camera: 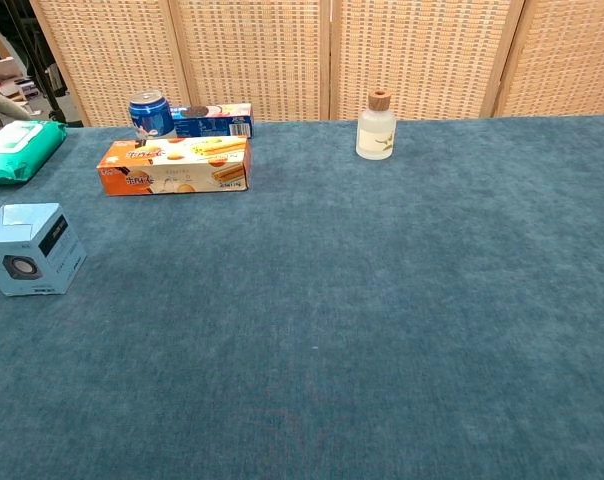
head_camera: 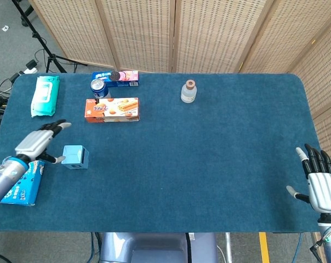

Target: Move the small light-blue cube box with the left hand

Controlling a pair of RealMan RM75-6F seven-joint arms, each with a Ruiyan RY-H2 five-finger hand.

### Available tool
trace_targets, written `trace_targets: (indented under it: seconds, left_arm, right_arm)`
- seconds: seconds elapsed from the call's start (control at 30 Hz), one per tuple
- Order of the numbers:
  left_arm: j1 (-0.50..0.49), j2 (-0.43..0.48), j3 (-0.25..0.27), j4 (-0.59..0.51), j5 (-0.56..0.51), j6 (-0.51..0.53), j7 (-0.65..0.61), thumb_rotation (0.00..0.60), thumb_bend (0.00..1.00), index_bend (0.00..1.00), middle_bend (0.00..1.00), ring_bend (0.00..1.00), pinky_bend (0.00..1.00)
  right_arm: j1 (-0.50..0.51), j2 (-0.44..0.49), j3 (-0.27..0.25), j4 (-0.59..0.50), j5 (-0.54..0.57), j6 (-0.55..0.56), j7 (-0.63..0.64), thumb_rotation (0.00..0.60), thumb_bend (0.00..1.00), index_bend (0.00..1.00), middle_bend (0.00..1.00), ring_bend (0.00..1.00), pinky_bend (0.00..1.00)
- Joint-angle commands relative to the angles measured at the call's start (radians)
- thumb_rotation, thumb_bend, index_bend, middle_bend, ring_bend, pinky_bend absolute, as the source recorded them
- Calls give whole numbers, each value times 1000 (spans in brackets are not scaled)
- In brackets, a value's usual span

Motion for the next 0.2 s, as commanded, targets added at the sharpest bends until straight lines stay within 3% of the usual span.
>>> trace_targets:
  seconds: [0.03, 0.2]
  left_arm:
    - [169, -3, -2, 22, 85, 259, -18, 600, 112, 0, 0, 0, 0]
    - [305, -97, -17, 58, 37, 492, 96, 600, 101, 0, 0, 0, 0]
  right_arm:
    - [-1, 1, 0, -2, -3, 4, 2, 600, 0, 0, 0, 0, 0]
    - [-5, 2, -2, 0, -17, 21, 6, 600, 0, 0, 0, 0, 0]
